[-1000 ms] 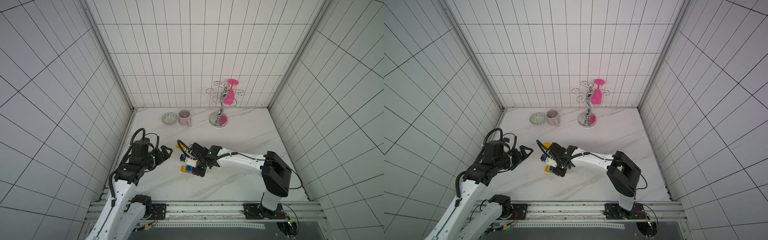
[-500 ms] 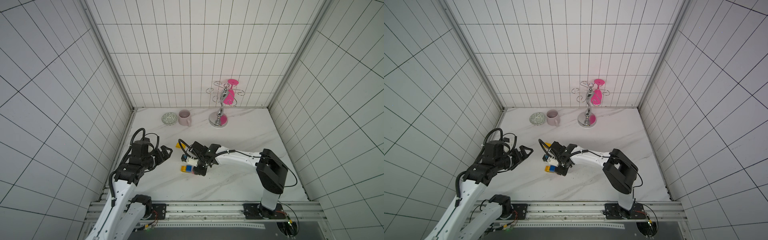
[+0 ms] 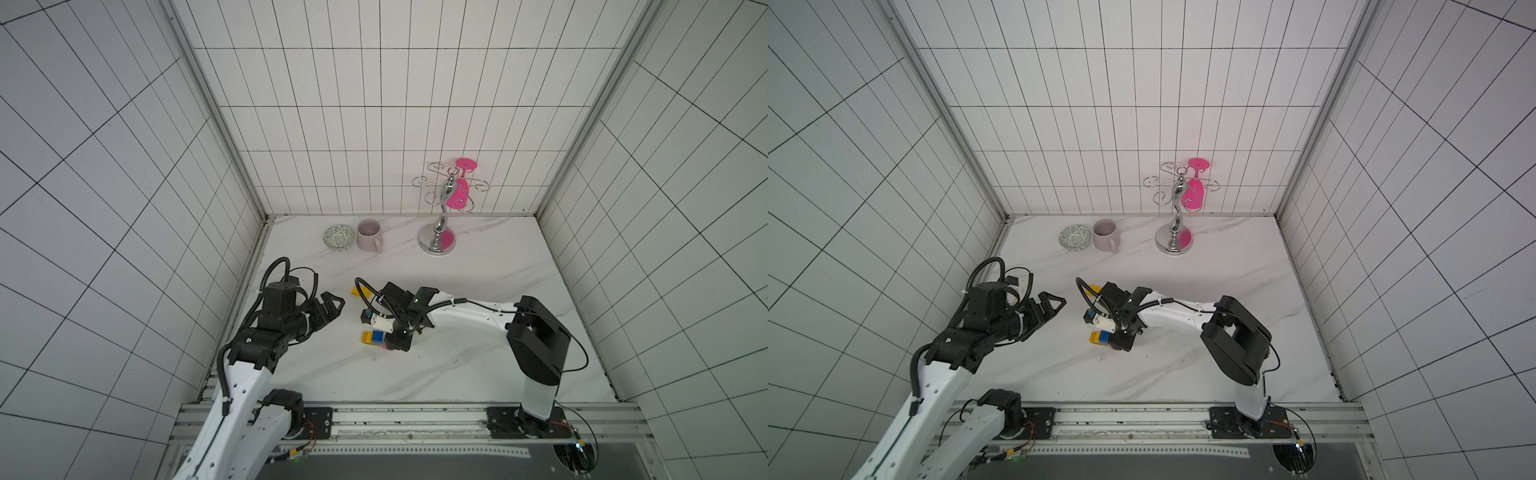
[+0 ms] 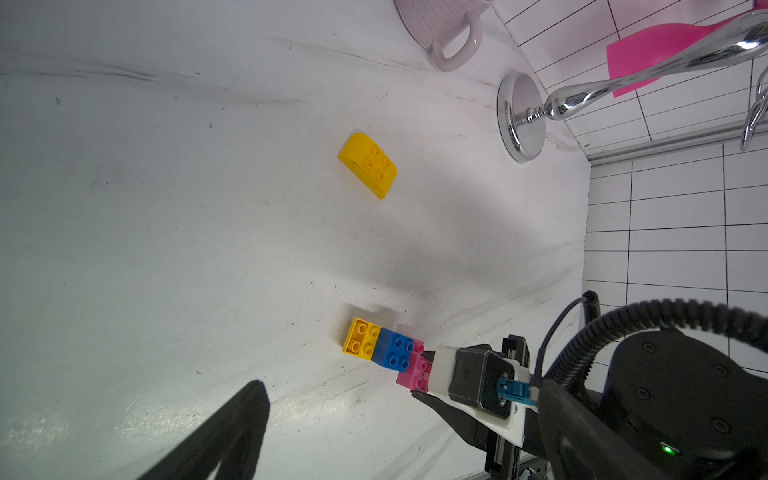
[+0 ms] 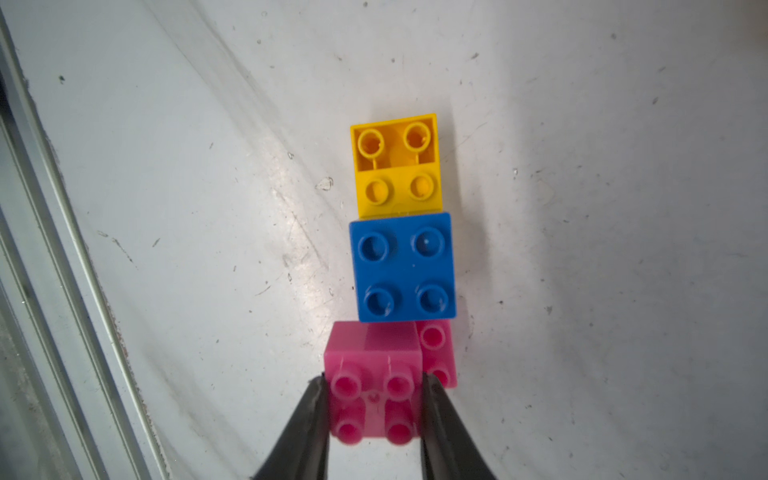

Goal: Assemble the letter s with lego
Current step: Assemble the lego brick with the lego brick.

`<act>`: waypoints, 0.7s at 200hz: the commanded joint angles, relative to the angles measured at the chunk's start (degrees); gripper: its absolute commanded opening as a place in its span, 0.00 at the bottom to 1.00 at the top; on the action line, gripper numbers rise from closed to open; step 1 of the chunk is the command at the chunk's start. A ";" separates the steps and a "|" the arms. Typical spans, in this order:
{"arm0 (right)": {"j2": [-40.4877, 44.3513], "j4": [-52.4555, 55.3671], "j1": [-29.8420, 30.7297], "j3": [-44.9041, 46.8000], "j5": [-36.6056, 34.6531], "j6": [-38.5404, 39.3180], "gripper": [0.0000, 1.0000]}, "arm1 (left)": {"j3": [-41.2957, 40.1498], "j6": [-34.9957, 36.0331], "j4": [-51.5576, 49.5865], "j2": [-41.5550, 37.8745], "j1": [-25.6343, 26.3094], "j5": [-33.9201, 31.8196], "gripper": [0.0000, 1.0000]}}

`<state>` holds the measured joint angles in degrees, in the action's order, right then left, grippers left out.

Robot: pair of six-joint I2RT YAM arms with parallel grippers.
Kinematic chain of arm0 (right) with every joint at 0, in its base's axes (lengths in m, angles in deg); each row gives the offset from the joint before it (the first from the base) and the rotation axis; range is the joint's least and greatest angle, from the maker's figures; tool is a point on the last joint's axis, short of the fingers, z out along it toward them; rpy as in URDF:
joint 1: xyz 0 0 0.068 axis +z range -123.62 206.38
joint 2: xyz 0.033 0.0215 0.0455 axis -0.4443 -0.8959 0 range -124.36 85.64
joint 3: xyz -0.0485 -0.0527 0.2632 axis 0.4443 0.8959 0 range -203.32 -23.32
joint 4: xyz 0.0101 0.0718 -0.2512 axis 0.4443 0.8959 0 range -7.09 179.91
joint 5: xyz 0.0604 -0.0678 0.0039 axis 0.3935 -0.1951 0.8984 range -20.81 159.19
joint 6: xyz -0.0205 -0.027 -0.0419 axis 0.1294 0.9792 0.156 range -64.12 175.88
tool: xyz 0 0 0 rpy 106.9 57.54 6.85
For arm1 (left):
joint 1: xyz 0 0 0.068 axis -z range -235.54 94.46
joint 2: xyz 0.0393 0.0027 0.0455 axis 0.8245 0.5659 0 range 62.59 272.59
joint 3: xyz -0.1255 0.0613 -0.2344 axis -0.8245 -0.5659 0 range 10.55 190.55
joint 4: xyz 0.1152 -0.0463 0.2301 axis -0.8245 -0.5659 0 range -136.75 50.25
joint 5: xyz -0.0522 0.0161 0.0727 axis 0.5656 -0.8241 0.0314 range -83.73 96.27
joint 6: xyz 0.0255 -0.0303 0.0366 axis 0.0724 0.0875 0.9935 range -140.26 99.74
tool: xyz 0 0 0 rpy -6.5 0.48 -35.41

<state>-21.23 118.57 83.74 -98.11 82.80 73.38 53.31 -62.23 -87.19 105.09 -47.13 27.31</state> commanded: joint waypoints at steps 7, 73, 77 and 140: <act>-1.27 3.35 -0.22 -0.72 2.63 2.68 0.20 | -0.99 0.25 0.86 -0.57 -0.28 -0.71 0.98; -4.21 5.81 1.29 -0.63 -1.54 7.29 0.19 | -2.07 -0.82 1.21 -0.96 -0.38 -0.47 0.98; -4.45 5.82 1.40 -0.71 -2.21 7.29 0.19 | -2.06 -0.87 1.21 -1.00 -0.49 -0.44 0.98; -2.41 6.00 -1.82 1.43 -8.60 -0.07 0.18 | -1.96 -1.11 1.70 -0.53 -0.44 -0.27 0.98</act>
<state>-22.93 121.08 84.33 -100.25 79.65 76.39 51.65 -62.87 -87.15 104.81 -47.39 27.33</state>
